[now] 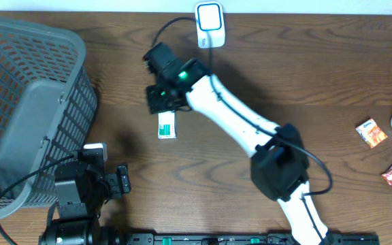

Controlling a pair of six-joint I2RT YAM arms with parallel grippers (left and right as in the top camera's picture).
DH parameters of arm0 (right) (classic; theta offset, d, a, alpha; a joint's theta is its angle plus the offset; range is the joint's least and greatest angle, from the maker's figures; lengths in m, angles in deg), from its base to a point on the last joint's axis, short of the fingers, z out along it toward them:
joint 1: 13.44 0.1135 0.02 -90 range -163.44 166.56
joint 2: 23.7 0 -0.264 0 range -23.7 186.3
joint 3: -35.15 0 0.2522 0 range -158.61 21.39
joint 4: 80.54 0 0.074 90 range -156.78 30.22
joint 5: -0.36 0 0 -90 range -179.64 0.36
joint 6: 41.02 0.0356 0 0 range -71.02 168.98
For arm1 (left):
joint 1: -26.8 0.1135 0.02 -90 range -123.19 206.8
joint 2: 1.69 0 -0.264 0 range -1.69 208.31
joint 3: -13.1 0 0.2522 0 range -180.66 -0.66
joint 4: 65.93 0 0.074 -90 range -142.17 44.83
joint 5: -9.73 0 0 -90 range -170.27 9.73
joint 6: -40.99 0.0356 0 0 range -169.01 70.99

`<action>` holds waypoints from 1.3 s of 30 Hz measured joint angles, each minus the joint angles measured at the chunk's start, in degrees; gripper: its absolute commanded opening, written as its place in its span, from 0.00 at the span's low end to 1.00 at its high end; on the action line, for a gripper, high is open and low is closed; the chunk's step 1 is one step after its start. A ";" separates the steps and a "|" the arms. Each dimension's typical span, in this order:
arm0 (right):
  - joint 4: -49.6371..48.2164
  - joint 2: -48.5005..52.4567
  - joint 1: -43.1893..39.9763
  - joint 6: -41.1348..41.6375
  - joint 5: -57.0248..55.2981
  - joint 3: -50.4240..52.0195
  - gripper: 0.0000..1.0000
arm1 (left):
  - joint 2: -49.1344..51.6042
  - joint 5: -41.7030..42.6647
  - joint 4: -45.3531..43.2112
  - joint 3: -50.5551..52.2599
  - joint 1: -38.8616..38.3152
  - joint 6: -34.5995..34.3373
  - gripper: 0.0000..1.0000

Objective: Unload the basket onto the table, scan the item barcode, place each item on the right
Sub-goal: 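Move the right gripper left to the white tube and grasp it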

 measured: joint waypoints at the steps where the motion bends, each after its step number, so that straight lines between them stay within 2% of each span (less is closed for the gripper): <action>1: -1.27 0.96 1.09 -0.02 0.72 -0.02 0.02 | 0.00 0.00 -0.02 0.00 0.00 0.00 0.88; 3: -1.53 2.69 2.71 -0.02 1.66 0.00 0.04 | 0.00 0.00 0.00 0.00 0.00 0.02 0.88; 5: -1.53 4.66 4.17 -0.02 2.23 0.00 0.01 | 0.00 0.00 0.00 0.00 0.00 0.00 0.88; 12: -0.35 7.67 6.93 0.00 2.10 0.02 0.01 | 0.00 0.00 0.00 0.00 0.00 0.02 0.88; 18: 4.04 7.69 6.88 0.17 -2.43 0.02 0.03 | 0.00 0.00 -0.02 0.00 0.00 0.00 0.88; 27: 4.94 8.04 6.67 0.13 -6.97 0.02 0.08 | 0.00 0.00 0.00 0.00 0.00 0.00 0.88; 32: 7.45 8.15 6.54 0.00 -10.43 0.02 0.01 | 0.00 0.00 -0.02 0.00 0.00 0.00 0.88; 39: 14.71 8.15 6.54 -0.15 -19.98 0.02 0.03 | 0.00 0.00 -0.02 0.00 0.00 0.00 0.88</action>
